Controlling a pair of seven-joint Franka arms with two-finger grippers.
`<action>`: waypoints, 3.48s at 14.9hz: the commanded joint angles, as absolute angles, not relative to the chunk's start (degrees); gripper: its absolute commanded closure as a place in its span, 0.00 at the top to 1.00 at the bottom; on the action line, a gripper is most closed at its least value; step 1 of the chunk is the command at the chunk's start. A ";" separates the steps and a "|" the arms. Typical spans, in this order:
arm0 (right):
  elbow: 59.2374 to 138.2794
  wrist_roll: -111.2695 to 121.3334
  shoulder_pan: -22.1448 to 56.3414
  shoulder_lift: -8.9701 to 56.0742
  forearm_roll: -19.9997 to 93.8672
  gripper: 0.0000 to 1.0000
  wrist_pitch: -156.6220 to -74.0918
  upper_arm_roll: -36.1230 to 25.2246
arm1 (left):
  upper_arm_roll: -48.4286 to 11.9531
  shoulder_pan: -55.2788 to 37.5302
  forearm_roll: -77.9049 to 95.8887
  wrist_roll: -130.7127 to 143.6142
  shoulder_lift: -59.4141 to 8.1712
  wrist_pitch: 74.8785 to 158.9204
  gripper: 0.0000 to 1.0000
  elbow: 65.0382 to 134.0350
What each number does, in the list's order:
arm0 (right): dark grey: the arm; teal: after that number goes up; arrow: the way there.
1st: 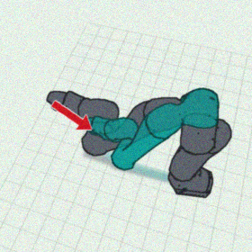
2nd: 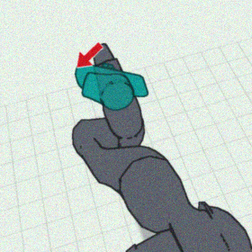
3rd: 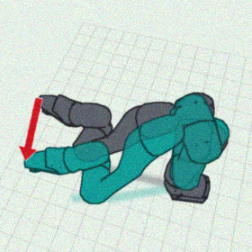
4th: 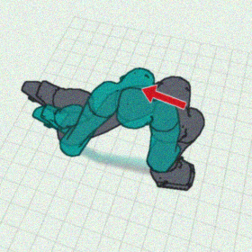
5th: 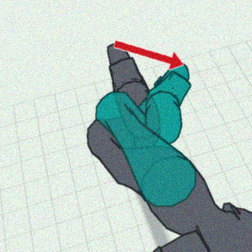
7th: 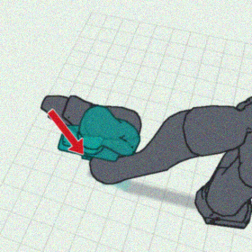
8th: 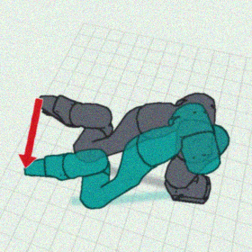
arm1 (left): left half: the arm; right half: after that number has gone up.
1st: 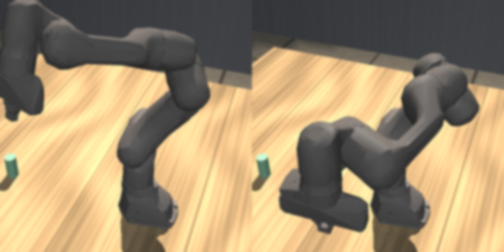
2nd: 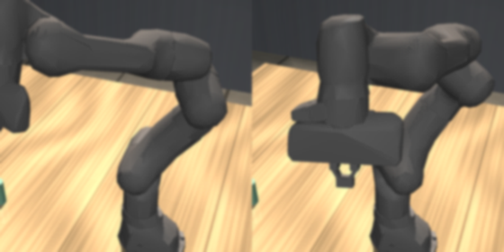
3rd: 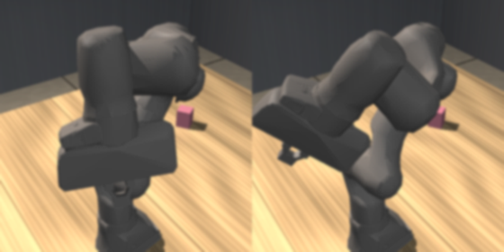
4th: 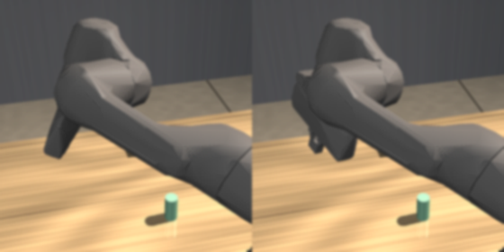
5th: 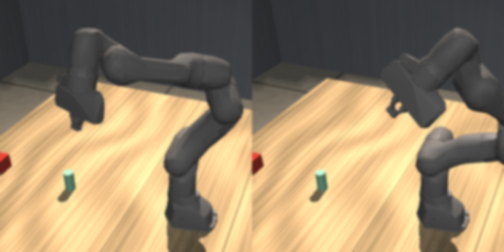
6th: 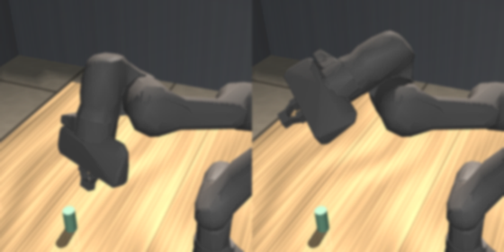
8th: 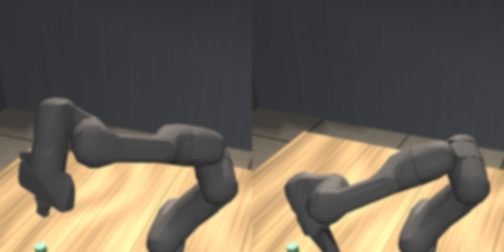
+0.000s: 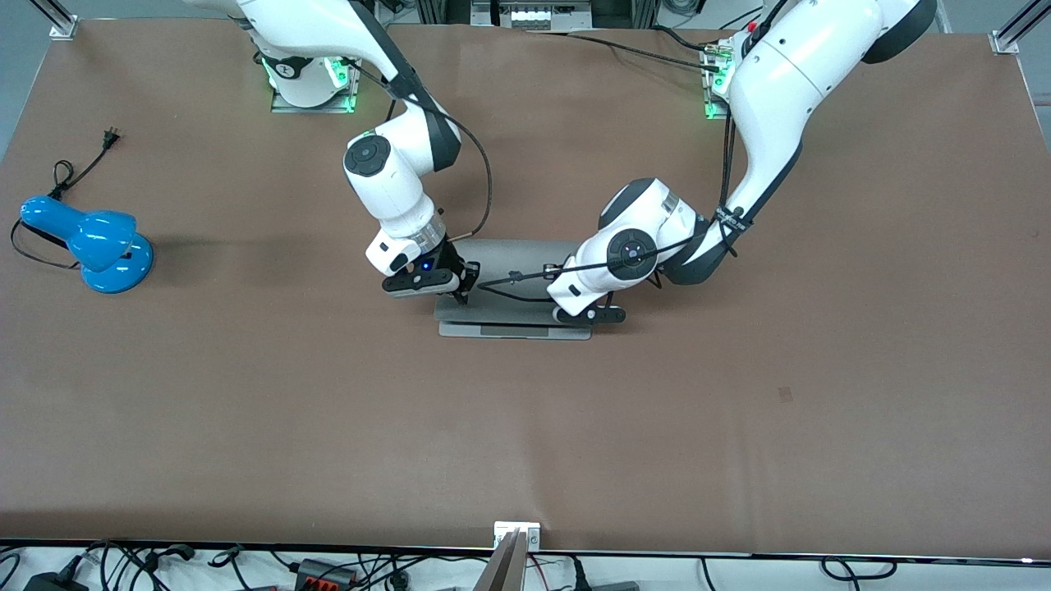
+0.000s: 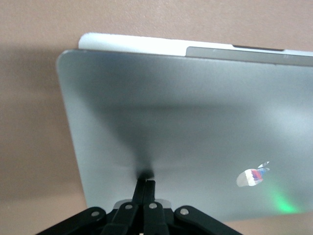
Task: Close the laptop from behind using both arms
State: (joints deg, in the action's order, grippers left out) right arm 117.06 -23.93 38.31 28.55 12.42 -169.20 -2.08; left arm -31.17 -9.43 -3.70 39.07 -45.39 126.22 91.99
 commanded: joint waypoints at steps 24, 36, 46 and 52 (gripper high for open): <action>115.93 -21.36 39.73 36.21 12.48 0.00 -177.72 -1.76 | -27.77 -10.20 -8.26 39.55 -45.80 119.20 0.04 84.81; 98.99 -21.45 39.46 34.19 12.48 0.00 -138.91 -5.62 | -29.97 -3.97 -8.00 34.40 -35.25 104.51 0.07 85.78; 89.38 -11.97 33.32 23.93 6.77 0.47 -100.76 -8.17 | -32.16 6.58 -7.65 28.74 -19.70 100.20 0.40 95.80; 89.38 -7.30 24.18 11.80 6.16 1.00 -83.35 -8.26 | -37.87 16.15 -7.65 27.95 -15.74 95.99 0.77 95.54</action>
State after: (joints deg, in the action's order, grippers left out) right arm 88.19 -8.75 26.67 16.33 7.25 -87.50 -9.15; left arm -35.10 11.61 -6.80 29.69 -18.68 97.47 93.69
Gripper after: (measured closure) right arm 0.383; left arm 0.427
